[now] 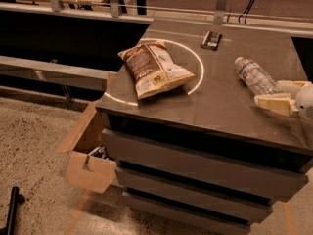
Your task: Move water bottle near rxbar chocolate
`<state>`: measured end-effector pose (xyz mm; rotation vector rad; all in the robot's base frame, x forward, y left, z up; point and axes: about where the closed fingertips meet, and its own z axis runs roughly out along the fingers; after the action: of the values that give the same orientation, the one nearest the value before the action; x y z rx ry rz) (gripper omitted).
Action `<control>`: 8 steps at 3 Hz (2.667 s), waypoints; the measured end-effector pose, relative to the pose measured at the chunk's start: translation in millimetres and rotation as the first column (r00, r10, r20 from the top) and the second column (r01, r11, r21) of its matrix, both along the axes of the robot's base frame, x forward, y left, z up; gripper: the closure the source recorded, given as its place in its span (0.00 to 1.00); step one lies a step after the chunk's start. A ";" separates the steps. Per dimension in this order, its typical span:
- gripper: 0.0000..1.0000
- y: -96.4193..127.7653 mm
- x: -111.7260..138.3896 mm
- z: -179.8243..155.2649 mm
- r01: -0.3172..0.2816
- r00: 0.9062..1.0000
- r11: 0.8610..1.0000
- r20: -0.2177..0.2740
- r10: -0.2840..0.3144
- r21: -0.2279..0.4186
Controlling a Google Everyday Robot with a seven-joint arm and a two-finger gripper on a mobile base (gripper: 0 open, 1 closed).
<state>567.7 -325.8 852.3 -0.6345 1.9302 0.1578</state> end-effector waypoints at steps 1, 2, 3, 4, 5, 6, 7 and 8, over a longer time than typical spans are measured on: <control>0.77 1.4 3.6 0.3 0.026 1.000 1.000 -0.003 -0.026 -0.013; 0.99 -1.6 9.9 4.5 0.089 0.996 0.996 0.014 -0.088 -0.019; 1.00 -1.0 30.4 16.2 0.142 0.988 0.990 0.066 -0.141 -0.017; 1.00 -1.3 53.3 29.3 0.179 0.978 0.984 0.117 -0.175 -0.027; 1.00 2.5 75.7 34.6 0.190 0.975 0.980 0.128 -0.182 -0.050; 1.00 4.0 103.3 33.1 0.201 0.975 0.976 0.114 -0.191 -0.081; 1.00 2.4 130.8 32.2 0.215 0.973 0.972 0.104 -0.205 -0.097; 1.00 0.1 153.4 31.2 0.218 0.973 0.971 0.099 -0.209 -0.101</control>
Offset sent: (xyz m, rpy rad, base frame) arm 0.0154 -0.0110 0.0094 -0.0276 -0.0338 -0.1737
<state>721.1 -325.7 883.5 -0.4930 1.9173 -0.1124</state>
